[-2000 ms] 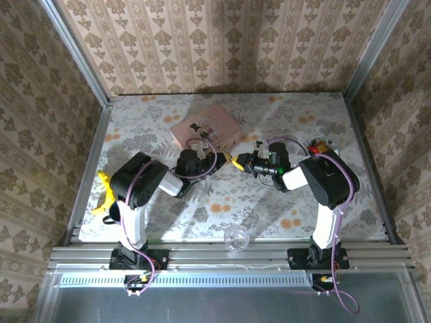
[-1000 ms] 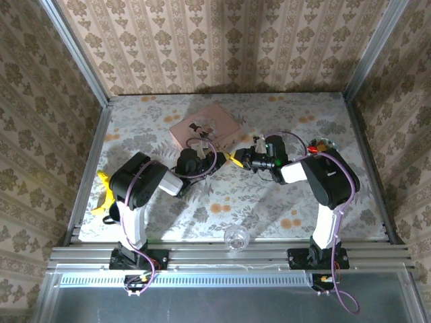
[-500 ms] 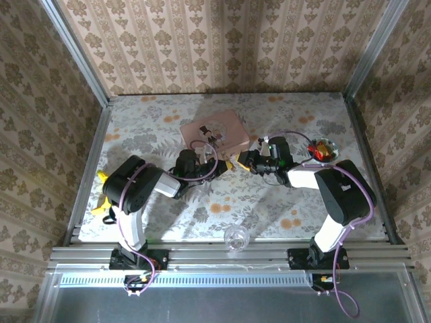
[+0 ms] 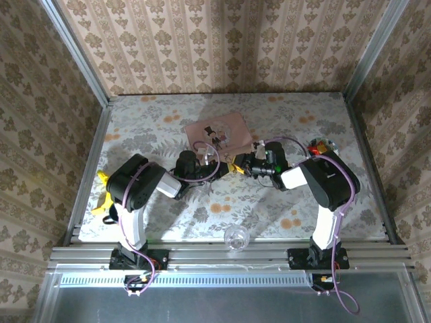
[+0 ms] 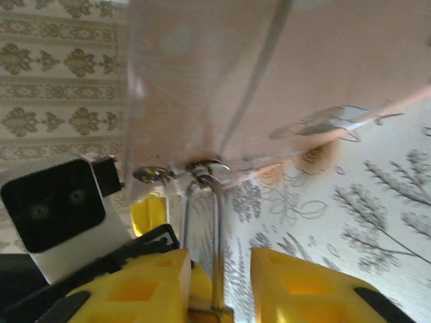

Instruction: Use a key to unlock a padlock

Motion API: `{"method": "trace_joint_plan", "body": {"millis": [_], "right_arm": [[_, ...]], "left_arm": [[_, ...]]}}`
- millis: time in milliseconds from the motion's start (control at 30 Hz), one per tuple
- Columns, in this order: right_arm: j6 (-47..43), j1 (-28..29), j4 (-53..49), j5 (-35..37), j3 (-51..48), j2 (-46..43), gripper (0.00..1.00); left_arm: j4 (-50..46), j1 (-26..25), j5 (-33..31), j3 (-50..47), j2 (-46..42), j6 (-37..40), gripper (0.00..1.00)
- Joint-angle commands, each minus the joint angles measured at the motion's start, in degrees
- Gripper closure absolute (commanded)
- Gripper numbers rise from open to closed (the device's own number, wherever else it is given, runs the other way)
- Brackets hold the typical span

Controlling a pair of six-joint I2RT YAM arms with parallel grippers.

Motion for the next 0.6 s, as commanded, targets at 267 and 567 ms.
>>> {"method": "trace_joint_plan", "body": {"millis": [267,567], "right_arm": [[-0.04,0.87,-0.32,-0.44,1.63,0.24,0.72],[-0.18,0.87,-0.54,-0.35,1.72,0.08,0.70]], "left_arm": [[-8.87,0.72,3.53,-4.00,2.61,-9.22,0.51],[-13.33,1.11,-3.30,-2.86,-0.10,-7.16,0.44]]}}
